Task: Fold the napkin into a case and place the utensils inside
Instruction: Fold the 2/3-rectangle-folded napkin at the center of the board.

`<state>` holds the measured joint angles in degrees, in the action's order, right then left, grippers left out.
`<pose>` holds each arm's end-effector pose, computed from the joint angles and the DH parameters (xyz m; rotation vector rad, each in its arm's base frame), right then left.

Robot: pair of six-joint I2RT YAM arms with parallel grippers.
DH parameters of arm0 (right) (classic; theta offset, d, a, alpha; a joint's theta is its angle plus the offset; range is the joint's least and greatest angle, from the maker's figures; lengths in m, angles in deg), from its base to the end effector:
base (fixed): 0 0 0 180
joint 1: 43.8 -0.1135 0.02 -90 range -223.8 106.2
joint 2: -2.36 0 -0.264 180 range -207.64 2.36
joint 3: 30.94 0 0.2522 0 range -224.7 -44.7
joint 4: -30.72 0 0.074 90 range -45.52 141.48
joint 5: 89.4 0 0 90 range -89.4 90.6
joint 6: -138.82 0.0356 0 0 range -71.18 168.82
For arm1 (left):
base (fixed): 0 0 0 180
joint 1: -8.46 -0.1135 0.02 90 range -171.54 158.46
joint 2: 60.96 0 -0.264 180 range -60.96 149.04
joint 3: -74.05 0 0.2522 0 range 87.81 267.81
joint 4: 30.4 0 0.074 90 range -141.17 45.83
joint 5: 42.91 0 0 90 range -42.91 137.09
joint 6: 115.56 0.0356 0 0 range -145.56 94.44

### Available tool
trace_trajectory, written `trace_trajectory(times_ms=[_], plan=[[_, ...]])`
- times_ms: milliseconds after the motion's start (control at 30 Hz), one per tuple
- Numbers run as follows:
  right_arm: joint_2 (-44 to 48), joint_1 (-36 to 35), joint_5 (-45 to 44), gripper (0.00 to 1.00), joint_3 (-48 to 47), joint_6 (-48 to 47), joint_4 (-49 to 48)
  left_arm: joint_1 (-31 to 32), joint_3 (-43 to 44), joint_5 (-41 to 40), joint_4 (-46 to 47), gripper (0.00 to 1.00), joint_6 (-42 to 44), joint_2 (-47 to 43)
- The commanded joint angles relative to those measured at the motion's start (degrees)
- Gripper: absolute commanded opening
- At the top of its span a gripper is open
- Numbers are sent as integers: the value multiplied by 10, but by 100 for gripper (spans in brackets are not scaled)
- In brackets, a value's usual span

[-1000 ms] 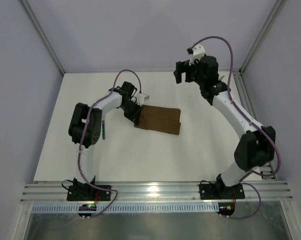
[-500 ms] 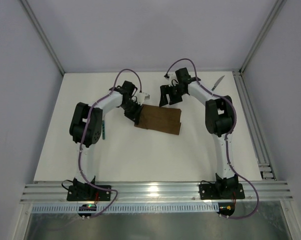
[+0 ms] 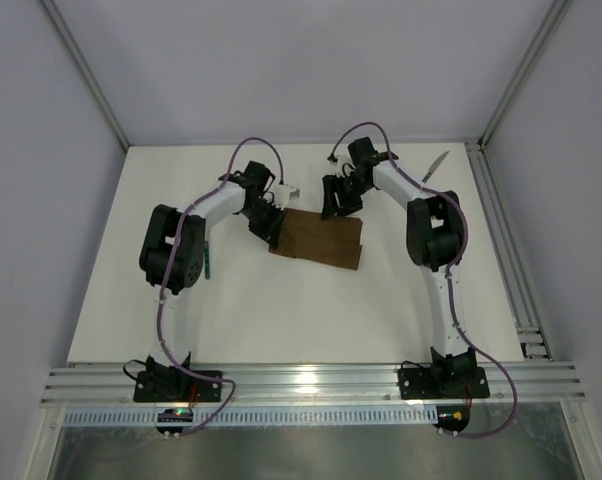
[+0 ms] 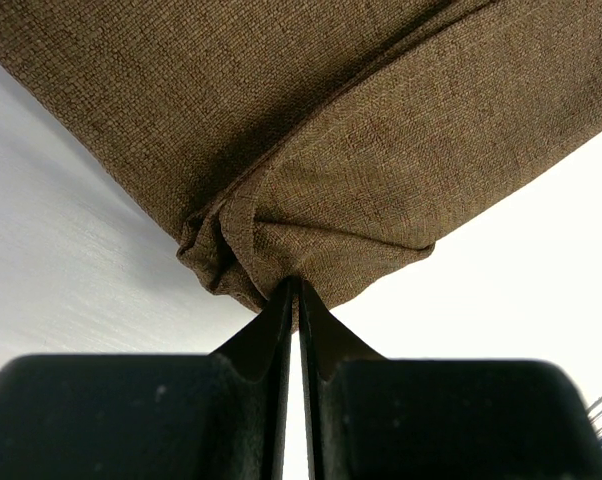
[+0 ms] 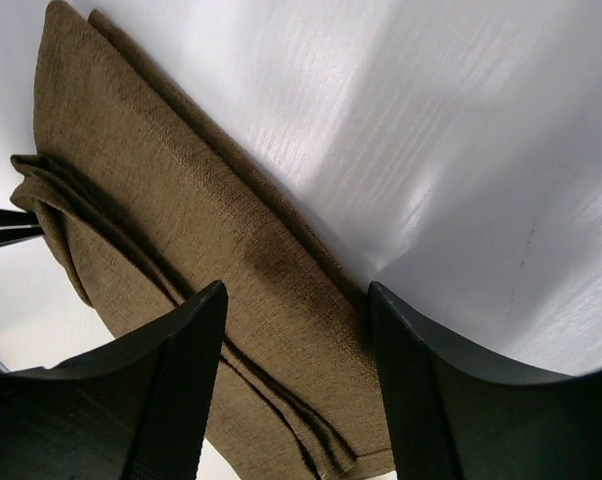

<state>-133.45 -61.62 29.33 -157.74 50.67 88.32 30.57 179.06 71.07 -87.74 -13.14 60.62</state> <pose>0.4709 0.1694 0.1615 -0.5211 2.6759 0.7832 0.3925 -0.1751 0.1641 0.9216 2.6790 -0.6331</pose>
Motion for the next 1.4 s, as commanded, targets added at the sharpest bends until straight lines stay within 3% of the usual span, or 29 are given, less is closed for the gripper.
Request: trace_trajectory(times_ms=[0, 233, 533, 767, 1100, 1367], plan=[[-24, -21, 7, 61, 7, -10, 60, -1, 10, -21, 9, 6, 7, 20], [-8, -22, 82, 49, 13, -5, 21, -1, 15, -20, 6, 6, 6, 28], [76, -33, 11, 22, 86, -4, -41, -1, 24, 6, -3, 0, -7, 40], [170, -89, -180, 4, 210, 12, -139, -1, 35, 31, -12, 0, -24, 53], [267, -188, -495, 4, 340, 34, -253, -1, 34, 48, -13, 0, -44, 67], [277, -293, -661, 4, 392, 11, -295, -1, 24, 67, -4, 0, -63, 66]])
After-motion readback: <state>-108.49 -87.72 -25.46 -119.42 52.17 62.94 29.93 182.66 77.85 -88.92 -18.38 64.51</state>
